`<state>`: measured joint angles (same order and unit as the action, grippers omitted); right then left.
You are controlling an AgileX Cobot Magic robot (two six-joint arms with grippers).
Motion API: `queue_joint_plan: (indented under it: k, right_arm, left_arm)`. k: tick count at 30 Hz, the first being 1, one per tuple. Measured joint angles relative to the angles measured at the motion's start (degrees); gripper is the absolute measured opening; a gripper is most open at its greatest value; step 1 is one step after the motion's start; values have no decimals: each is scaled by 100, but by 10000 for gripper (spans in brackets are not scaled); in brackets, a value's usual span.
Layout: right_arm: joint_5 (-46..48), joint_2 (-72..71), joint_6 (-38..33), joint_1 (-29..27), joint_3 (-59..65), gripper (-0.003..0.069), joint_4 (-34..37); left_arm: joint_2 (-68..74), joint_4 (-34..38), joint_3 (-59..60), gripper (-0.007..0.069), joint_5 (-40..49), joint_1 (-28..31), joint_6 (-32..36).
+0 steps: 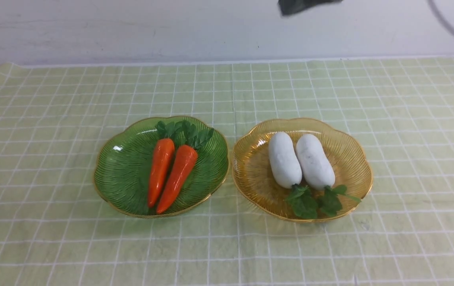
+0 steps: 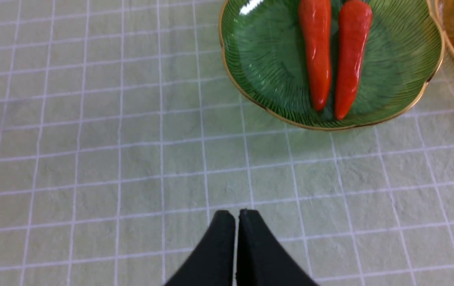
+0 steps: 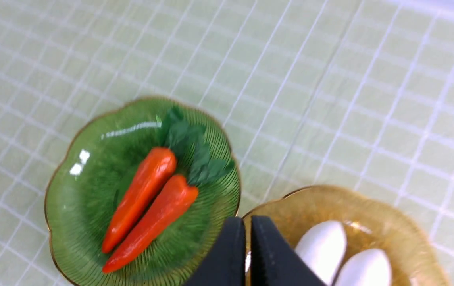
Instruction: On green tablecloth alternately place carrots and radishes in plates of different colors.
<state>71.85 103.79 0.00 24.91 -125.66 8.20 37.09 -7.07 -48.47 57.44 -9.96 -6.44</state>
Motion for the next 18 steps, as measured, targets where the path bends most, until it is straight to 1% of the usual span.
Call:
queue_joint_plan:
  k: [2,3,6,10,11,12,15,16,17,18]
  right_arm:
    - [24,-1019,179,5,264,-13,-233]
    - [30,-1089,194,5,327,-13,-241]
    - [35,-2197,257,5,1098,-15,-412]
    - [-536,-3614,405,5,2415,-14,-748]
    - [-1025,-4165,499,5,3291,-14,-983]
    - [-1451,-4646,545,5,3885,-14,-1158]
    - [-3182,-6407,651,5,5964,-14,-1657]
    - [-3449,-6519,666,5,6098,-14,-1685]
    - [-4585,-7396,716,5,7166,-14,-1881]
    - [-5013,-7825,753,5,7804,-14,-1969]
  left_arm:
    - [-291,0,215,-8,-274,0,0]
    - [-303,0,242,-8,-318,0,0]
    - [-402,5,467,-8,-686,0,0]
    - [-402,93,655,-8,-1022,0,0]
    - [-402,121,712,-8,-1143,0,0]
    - [-402,134,755,-8,-1271,0,0]
    - [-402,167,905,-8,-1682,0,0]
    - [-402,167,914,-8,-1682,0,0]
    - [-402,202,983,-8,-1860,0,0]
    - [-402,227,1017,-8,-1928,0,0]
